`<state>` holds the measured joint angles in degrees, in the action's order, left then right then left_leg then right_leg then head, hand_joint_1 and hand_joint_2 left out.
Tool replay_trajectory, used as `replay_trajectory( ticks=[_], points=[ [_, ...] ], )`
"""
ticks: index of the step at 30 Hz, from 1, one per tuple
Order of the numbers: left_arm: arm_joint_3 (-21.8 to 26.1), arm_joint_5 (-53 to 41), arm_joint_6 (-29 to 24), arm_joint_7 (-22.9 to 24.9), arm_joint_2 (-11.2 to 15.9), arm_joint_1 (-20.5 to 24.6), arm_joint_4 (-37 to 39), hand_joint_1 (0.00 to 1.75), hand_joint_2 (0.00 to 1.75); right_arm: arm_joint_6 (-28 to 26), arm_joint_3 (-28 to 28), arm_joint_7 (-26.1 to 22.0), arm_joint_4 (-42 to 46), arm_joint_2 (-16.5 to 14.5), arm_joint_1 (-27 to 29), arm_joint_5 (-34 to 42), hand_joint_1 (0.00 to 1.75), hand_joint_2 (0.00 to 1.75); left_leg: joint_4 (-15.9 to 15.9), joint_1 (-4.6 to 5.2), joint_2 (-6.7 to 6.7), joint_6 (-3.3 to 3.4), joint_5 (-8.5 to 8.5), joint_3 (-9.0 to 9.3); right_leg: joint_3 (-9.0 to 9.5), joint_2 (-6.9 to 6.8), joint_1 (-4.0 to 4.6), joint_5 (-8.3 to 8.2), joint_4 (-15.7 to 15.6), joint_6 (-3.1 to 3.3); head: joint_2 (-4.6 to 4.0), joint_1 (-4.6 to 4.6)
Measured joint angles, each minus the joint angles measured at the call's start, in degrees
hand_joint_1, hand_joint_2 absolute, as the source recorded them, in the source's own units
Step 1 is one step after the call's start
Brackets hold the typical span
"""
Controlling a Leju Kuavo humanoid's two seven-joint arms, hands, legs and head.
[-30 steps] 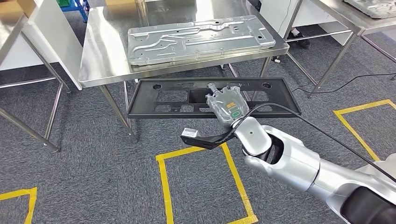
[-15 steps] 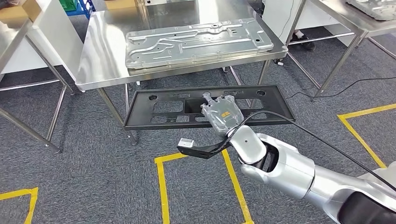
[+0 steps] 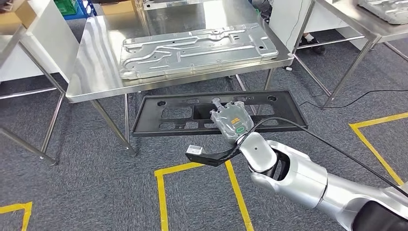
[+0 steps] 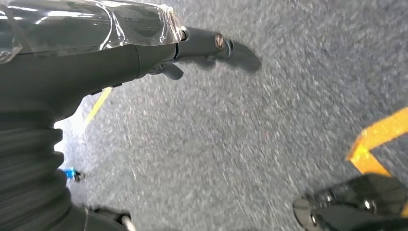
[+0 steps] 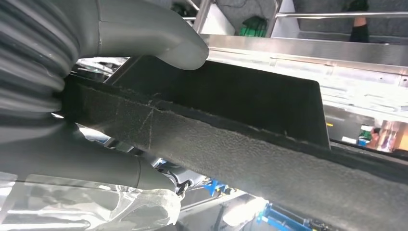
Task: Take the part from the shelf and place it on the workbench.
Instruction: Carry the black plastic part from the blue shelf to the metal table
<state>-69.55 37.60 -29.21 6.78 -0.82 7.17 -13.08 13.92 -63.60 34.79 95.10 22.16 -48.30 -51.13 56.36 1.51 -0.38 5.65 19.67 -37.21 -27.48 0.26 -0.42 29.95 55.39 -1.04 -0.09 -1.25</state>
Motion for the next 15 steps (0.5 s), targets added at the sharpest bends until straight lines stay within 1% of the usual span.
replay_trajectory(
  ticks=[1, 2, 3, 4, 5, 6, 7, 8, 9, 10, 11, 12, 13, 14, 15],
  points=[
    [0.0, -0.01, 0.02, 0.01, 0.05, -0.04, 0.03, 0.0, 1.75, 0.05, -0.01, -0.02, 0.06, 0.0, 0.07, -0.01, 1.75, 1.75, -0.82, 0.22, -0.01, 0.43, 0.35, 0.67, 0.26, -0.11, -0.15, -0.24, -0.25, -0.38, 0.0, 0.03],
    [0.0, -0.02, 0.04, 0.02, 0.01, -0.06, 0.03, 0.0, 1.75, 0.09, 0.01, -0.03, 0.13, -0.01, 0.19, -0.01, 1.75, 1.75, -2.04, 0.28, -0.1, 0.62, 0.44, 1.48, 0.46, -0.19, -0.37, -0.65, -0.33, -0.77, 0.01, -0.02],
    [0.01, -0.02, 0.07, 0.04, 0.0, -0.11, 0.03, 0.0, 1.75, 0.11, 0.04, -0.05, 0.19, 0.01, 0.28, -0.01, 1.75, 1.75, -3.22, 0.19, -0.2, 0.66, 0.38, 2.52, 0.4, -0.23, -0.4, -1.09, 0.3, -1.02, 0.01, -0.02],
    [0.01, -0.02, 0.08, 0.05, -0.02, -0.12, 0.03, 0.0, 1.75, 0.13, 0.07, -0.05, 0.23, 0.04, 0.28, -0.02, 1.75, 1.75, -4.33, -0.03, -0.21, 0.64, 0.39, 3.59, -0.36, -0.2, -0.39, -1.38, 1.98, -1.25, 0.01, 0.0],
    [0.02, -0.02, 0.09, 0.06, -0.06, -0.09, 0.03, 0.0, 1.75, 0.17, 0.1, -0.06, 0.26, 0.08, 0.22, -0.03, 1.75, 1.75, -5.16, -0.3, -0.25, 0.51, 0.46, 4.61, -1.87, -0.13, -0.36, -1.11, 4.68, -1.39, 0.01, 0.03],
    [0.02, -0.02, 0.13, 0.08, -0.13, -0.04, 0.03, 0.0, 1.75, 0.22, 0.12, -0.06, 0.26, 0.13, 0.23, -0.04, 1.75, 1.75, -5.6, -0.54, -0.27, 0.3, 0.73, 5.41, -4.04, -0.07, -0.44, -0.2, 8.14, -1.52, 0.01, 0.07],
    [0.02, -0.03, 0.16, 0.11, -0.24, -0.01, 0.03, 0.0, 1.75, 0.28, 0.1, -0.09, 0.26, 0.17, 0.32, -0.04, 1.75, 1.75, -5.78, -0.77, -0.28, 0.07, 1.2, 6.08, -6.47, -0.02, -0.53, 1.24, 11.45, -1.77, 0.01, 0.09],
    [0.01, -0.03, 0.2, 0.15, -0.38, -0.03, 0.03, 0.0, 1.75, 0.36, 0.08, -0.11, 0.26, 0.21, 0.52, -0.03, 1.75, 1.75, -5.82, -1.0, -0.38, -0.3, 1.8, 6.75, -8.64, -0.03, -0.7, 2.82, 13.77, -2.07, 0.0, 0.11],
    [0.01, -0.03, 0.24, 0.19, -0.51, -0.12, 0.03, 0.0, 1.75, 0.41, 0.05, -0.16, 0.26, 0.22, 0.71, -0.03, 1.75, 1.75, -5.8, -1.25, -0.49, -0.71, 2.47, 7.49, -10.13, -0.04, -0.9, 3.79, 14.49, -2.41, 0.0, 0.12],
    [0.01, -0.03, 0.25, 0.23, -0.61, -0.22, 0.03, 0.0, 1.75, 0.45, 0.03, -0.2, 0.26, 0.24, 0.84, -0.03, 1.75, 1.75, -5.75, -1.53, -0.62, -1.14, 3.16, 8.3, -10.79, -0.07, -1.14, 3.55, 13.41, -2.76, 0.0, 0.13],
    [0.01, -0.02, 0.25, 0.25, -0.67, -0.31, 0.03, 0.0, 1.75, 0.49, 0.02, -0.22, 0.26, 0.26, 0.91, -0.05, 1.75, 1.75, -5.66, -1.81, -0.74, -1.59, 3.91, 9.16, -10.67, -0.11, -1.42, 1.85, 10.72, -3.16, 0.0, 0.14],
    [0.01, -0.02, 0.25, 0.25, -0.67, -0.38, 0.04, 0.0, 1.75, 0.52, 0.01, -0.25, 0.26, 0.32, 0.93, -0.08, 1.75, 1.75, -5.49, -2.01, -0.82, -2.1, 4.75, 9.76, -10.01, -0.19, -1.76, -1.53, 6.77, -3.65, 0.0, 0.15],
    [0.01, -0.01, 0.25, 0.26, -0.66, -0.41, 0.05, 0.0, 1.75, 0.56, -0.02, -0.29, 0.24, 0.39, 0.94, -0.13, 1.75, 1.75, -5.01, -2.13, -0.88, -2.6, 5.66, 10.36, -9.43, -0.37, -2.03, -4.95, 3.06, -3.9, 0.01, 0.16],
    [0.01, -0.01, 0.25, 0.26, -0.65, -0.37, 0.06, 0.0, 1.75, 0.67, -0.06, -0.38, 0.23, 0.44, 0.97, -0.16, 1.75, 1.75, -4.64, -2.13, -0.93, -3.09, 6.48, 10.63, -9.0, -0.5, -2.13, -7.6, 0.54, -3.81, 0.01, 0.17],
    [0.01, 0.0, 0.24, 0.27, -0.63, -0.34, 0.07, 0.0, 1.75, 0.77, -0.09, -0.51, 0.29, 0.47, 1.0, -0.19, 1.75, 1.75, -4.31, -2.09, -0.96, -3.57, 7.15, 10.83, -8.92, -0.55, -2.13, -9.21, -0.81, -3.42, 0.02, 0.13]
  ],
)
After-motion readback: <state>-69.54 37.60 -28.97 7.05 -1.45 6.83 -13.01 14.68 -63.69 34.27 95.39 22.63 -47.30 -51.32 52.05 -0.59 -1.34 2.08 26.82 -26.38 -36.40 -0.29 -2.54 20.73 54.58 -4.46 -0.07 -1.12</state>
